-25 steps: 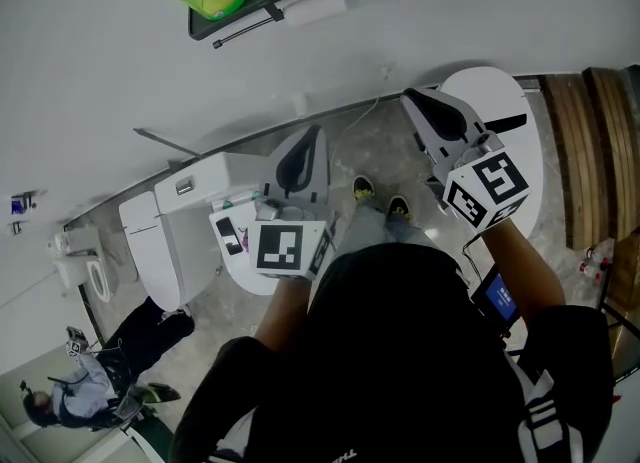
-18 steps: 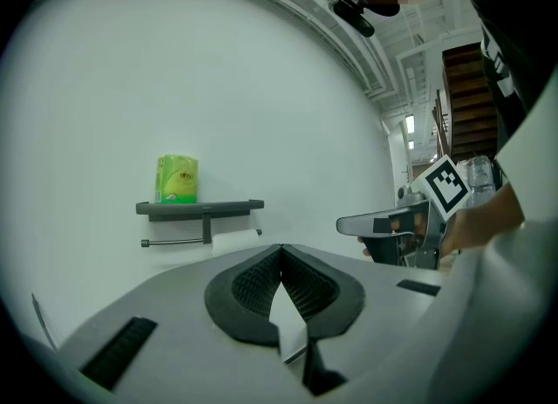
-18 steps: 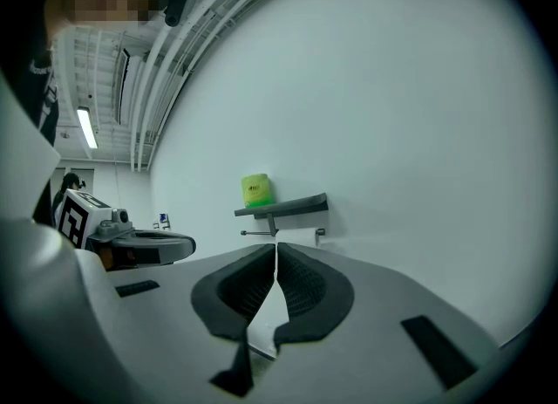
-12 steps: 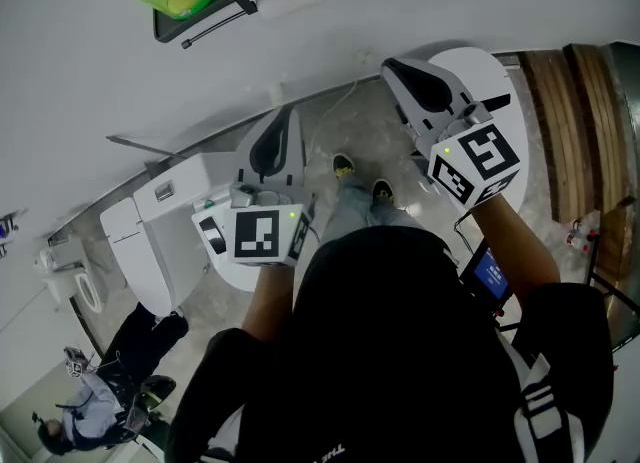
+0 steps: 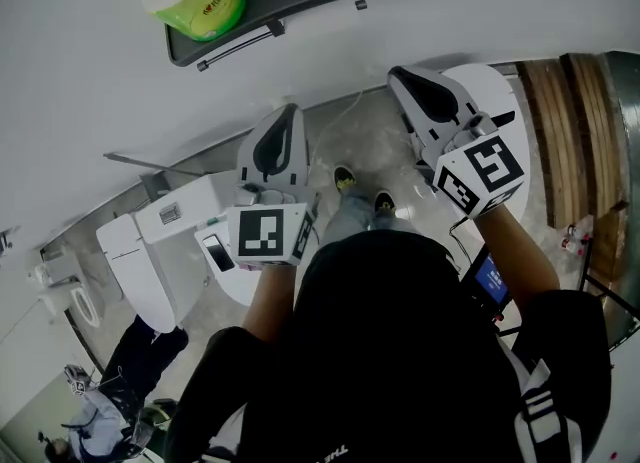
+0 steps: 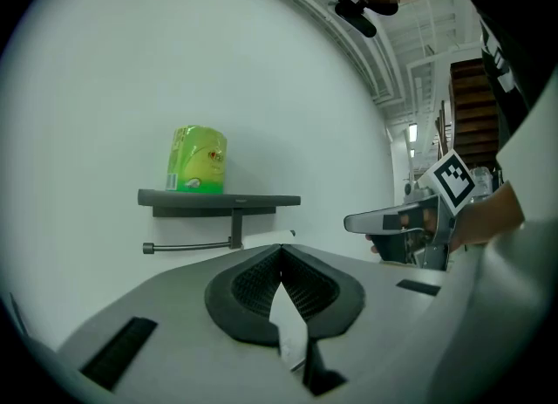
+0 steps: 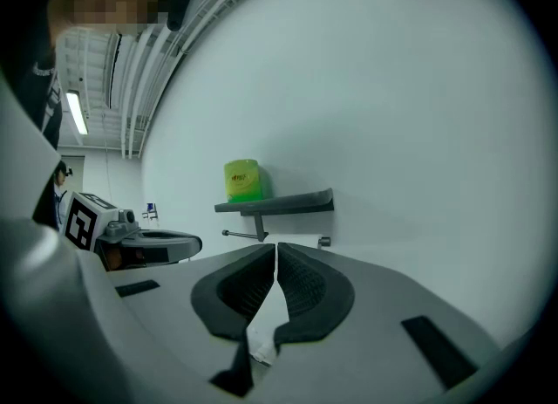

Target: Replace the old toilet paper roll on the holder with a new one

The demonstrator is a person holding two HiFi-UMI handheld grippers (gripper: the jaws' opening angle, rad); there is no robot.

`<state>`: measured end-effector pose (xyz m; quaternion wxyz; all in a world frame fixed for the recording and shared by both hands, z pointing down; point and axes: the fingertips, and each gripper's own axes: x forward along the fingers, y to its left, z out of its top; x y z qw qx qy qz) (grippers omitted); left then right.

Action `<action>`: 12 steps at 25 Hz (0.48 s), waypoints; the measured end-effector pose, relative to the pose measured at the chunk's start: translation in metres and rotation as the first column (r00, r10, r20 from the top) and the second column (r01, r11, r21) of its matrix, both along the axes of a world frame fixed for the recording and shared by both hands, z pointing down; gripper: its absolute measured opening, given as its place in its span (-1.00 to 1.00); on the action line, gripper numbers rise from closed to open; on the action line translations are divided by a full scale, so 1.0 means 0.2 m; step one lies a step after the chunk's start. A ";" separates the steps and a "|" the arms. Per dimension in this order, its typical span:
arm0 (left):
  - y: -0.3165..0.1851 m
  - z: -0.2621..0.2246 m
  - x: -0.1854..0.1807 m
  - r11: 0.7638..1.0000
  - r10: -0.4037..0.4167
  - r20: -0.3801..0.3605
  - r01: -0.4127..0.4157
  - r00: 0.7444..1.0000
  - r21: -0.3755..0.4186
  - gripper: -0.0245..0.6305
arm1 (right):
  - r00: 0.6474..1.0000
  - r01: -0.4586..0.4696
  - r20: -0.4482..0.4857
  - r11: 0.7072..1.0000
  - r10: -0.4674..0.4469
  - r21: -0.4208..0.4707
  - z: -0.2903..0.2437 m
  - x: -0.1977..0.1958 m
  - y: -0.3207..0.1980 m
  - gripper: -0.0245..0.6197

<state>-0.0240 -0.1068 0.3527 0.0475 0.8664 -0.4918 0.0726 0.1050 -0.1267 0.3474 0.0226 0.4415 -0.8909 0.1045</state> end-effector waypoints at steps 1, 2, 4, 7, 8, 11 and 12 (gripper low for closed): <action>-0.03 0.01 -0.02 1.000 0.002 -0.002 -0.002 1.000 0.000 -0.86 | 1.000 -0.006 -0.011 1.000 0.006 0.000 0.00 -0.01 -0.03 -0.86; -0.06 0.01 -0.04 1.000 0.004 -0.005 -0.004 1.000 -0.001 -0.86 | 1.000 -0.013 -0.021 1.000 0.013 0.001 0.00 -0.02 -0.05 -0.86; -0.11 0.01 -0.06 1.000 0.008 -0.020 -0.008 1.000 -0.003 -0.86 | 0.999 -0.020 -0.035 1.000 0.020 0.002 0.00 -0.05 -0.10 -0.86; -0.18 0.02 -0.12 1.000 0.010 -0.029 -0.010 1.000 -0.006 -0.86 | 0.998 -0.018 -0.052 1.000 0.018 -0.005 0.02 -0.10 -0.16 -0.86; -0.20 0.03 -0.13 1.000 0.012 -0.031 -0.012 0.999 -0.004 -0.86 | 0.998 -0.018 -0.058 1.000 0.018 -0.006 0.03 -0.12 -0.18 -0.86; -0.25 0.04 -0.19 1.000 0.018 -0.030 -0.018 0.999 0.000 -0.86 | 0.996 -0.030 -0.089 1.000 0.030 0.003 0.04 -0.14 -0.21 -0.86; -0.26 0.04 -0.20 1.000 0.018 -0.031 -0.018 0.999 -0.001 -0.86 | 0.994 -0.036 -0.102 0.999 0.037 0.009 0.04 -0.14 -0.22 -0.86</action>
